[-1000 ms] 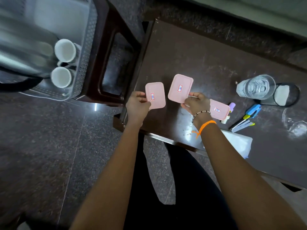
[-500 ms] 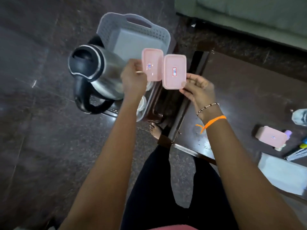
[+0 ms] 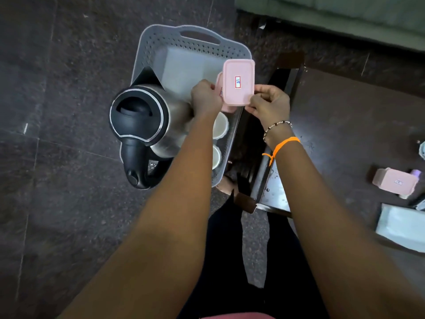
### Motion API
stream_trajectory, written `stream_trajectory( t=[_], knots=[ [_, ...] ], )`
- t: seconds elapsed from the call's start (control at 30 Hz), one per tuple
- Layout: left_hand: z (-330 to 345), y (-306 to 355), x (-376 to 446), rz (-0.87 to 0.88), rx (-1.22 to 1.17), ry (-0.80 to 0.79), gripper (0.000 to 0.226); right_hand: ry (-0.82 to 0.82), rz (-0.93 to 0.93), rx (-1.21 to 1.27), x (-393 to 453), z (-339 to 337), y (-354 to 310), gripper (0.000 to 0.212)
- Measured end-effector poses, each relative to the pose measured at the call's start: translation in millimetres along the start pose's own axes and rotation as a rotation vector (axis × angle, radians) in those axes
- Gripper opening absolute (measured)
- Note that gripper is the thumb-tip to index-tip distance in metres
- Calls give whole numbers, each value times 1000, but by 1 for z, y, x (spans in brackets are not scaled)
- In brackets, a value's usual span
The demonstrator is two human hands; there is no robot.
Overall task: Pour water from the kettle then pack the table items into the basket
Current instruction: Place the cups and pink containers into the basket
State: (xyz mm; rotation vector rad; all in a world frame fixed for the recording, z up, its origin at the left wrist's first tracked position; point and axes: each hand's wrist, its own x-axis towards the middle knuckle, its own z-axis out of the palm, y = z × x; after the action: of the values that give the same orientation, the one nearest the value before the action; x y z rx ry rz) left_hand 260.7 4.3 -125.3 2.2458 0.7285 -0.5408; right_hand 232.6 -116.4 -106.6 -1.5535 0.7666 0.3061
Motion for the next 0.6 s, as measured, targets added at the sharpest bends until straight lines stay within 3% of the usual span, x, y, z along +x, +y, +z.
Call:
stream_trajectory(
  t=[0.1,0.2,0.27,0.37,0.4,0.5,0.6],
  knots=[
    [-4,4,3,-119,-179,-42,29,19,-14,-58,4,6,-1,27],
    [-11,9,3,-224,-363,-91,47,25,-19,-176,3,15,0,24],
    [-12,8,-1,-189,-386,-110,49,34,-21,-280,0,20,2,23],
    [-11,2,-9,-34,-351,-130,32,65,-66,-450,-5,21,6,24],
    [-11,-1,-11,12,-342,-138,37,75,-82,-483,-7,21,6,25],
    [-9,-3,-20,62,-316,-127,40,77,-108,-486,-10,15,7,26],
    [-9,-1,-38,65,-289,22,41,14,-124,-392,-13,5,9,28]
  ],
)
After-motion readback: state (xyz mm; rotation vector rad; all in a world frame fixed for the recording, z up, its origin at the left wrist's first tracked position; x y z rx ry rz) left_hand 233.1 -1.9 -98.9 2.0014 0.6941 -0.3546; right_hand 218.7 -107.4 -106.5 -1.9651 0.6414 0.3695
